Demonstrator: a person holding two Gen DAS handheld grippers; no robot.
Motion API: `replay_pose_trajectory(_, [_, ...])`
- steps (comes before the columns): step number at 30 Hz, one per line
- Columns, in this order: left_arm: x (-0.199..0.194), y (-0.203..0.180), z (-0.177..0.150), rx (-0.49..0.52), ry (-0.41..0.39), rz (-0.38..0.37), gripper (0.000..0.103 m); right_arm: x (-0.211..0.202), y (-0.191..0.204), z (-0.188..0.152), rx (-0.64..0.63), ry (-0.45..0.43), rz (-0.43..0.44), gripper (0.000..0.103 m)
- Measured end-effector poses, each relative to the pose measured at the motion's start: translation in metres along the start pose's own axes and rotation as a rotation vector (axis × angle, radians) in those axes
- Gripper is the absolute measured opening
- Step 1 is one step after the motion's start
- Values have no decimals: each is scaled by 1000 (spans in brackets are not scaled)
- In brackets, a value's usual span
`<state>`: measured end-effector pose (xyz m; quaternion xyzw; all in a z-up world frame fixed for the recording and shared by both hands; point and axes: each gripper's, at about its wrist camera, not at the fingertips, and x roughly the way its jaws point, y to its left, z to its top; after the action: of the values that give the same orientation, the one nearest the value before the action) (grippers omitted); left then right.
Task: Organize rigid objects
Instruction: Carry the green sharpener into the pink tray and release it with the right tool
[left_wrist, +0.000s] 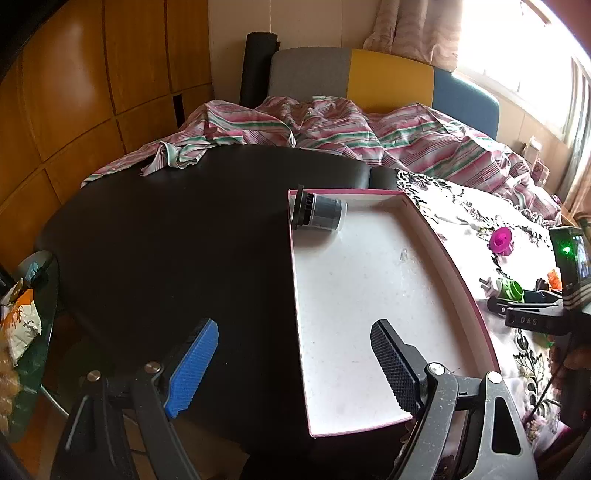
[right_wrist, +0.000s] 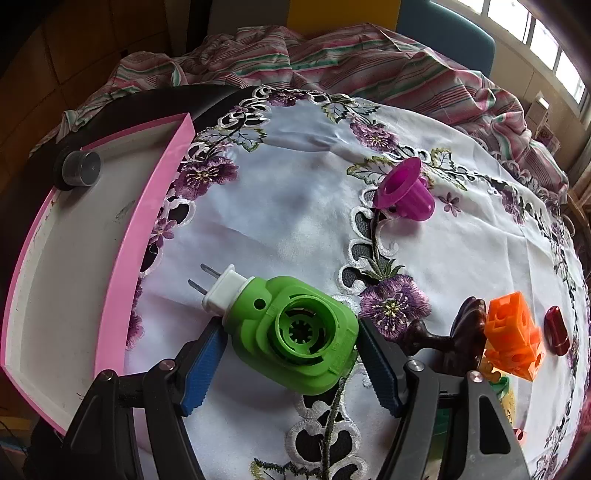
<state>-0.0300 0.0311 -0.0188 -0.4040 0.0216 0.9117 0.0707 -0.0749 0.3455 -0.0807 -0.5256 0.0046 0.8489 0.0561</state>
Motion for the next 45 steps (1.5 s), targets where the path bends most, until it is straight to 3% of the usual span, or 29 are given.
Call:
replay_pose_trajectory(7, [0,4,0,-7,0,-5,86,-1,-3,0,12,-13,-15,72])
replay_pose_trajectory(15, [-1,10,1,-6,-19,-12,86,-28,-7,9,88,-92,9,72])
replay_pose_trajectory(24, [2,21,-3,-25,-13,-14,86,-58,49,44,53,-159,106,72])
replay_pose_trajectory(38, [5,31,-6,-46,0,-22,86,-28,117,76,-19,-110,156,72])
replay_pose_trajectory(45, [7,35,-8,-46,5,-24,86,-1,135,99,-8,-80,117,72])
